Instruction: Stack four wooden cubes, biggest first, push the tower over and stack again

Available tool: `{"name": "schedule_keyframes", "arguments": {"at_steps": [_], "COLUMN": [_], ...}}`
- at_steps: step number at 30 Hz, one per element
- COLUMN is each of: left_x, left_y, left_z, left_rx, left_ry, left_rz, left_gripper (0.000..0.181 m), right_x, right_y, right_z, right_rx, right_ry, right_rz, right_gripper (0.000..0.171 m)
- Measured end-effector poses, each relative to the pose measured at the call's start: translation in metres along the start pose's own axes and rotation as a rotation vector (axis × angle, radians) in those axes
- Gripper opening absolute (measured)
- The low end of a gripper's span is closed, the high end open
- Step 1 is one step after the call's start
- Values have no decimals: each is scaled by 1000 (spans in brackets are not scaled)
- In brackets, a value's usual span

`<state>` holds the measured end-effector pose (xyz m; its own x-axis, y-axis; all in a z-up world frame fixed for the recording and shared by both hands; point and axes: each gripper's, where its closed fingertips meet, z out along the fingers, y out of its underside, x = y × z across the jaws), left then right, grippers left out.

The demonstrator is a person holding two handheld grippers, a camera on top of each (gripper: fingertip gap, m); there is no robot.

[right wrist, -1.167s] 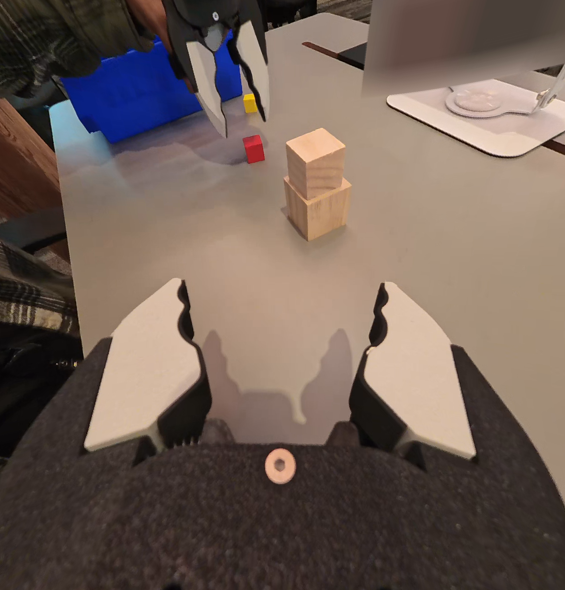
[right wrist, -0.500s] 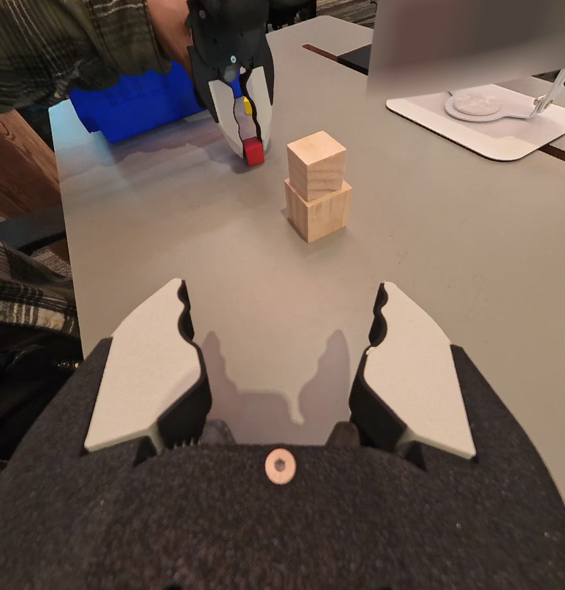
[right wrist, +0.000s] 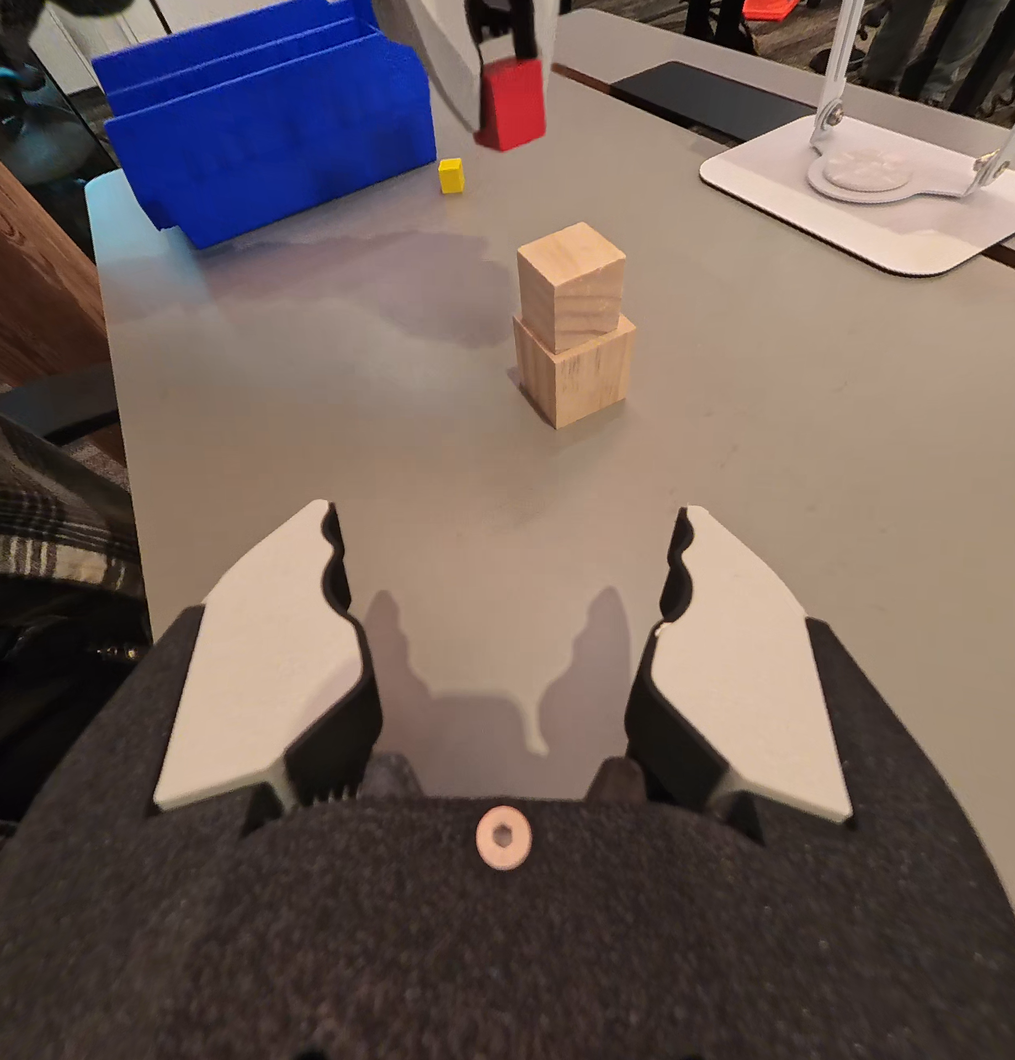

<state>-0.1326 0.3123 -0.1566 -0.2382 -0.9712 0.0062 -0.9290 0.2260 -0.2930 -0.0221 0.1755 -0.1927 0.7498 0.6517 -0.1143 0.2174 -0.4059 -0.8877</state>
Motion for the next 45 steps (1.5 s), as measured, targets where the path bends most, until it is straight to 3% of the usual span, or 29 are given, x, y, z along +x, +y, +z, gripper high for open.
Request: {"name": "schedule_keyframes", "arguments": {"at_steps": [7, 17, 45], "left_x": [6, 7, 6], "left_y": [-36, -33, -33], "left_z": [11, 33, 45], "left_rx": [-27, -79, -101], "left_ry": [8, 10, 24], "left_rz": [26, 64, 89], "left_gripper": [27, 27, 28], "right_x": [1, 2, 1], "right_y": [-1, -2, -3], "right_z": [-5, -9, -10], "right_rx": [10, 23, 23], "right_ry": [5, 2, -2], "right_rz": [3, 4, 4], "right_gripper": [107, 106, 105]}}
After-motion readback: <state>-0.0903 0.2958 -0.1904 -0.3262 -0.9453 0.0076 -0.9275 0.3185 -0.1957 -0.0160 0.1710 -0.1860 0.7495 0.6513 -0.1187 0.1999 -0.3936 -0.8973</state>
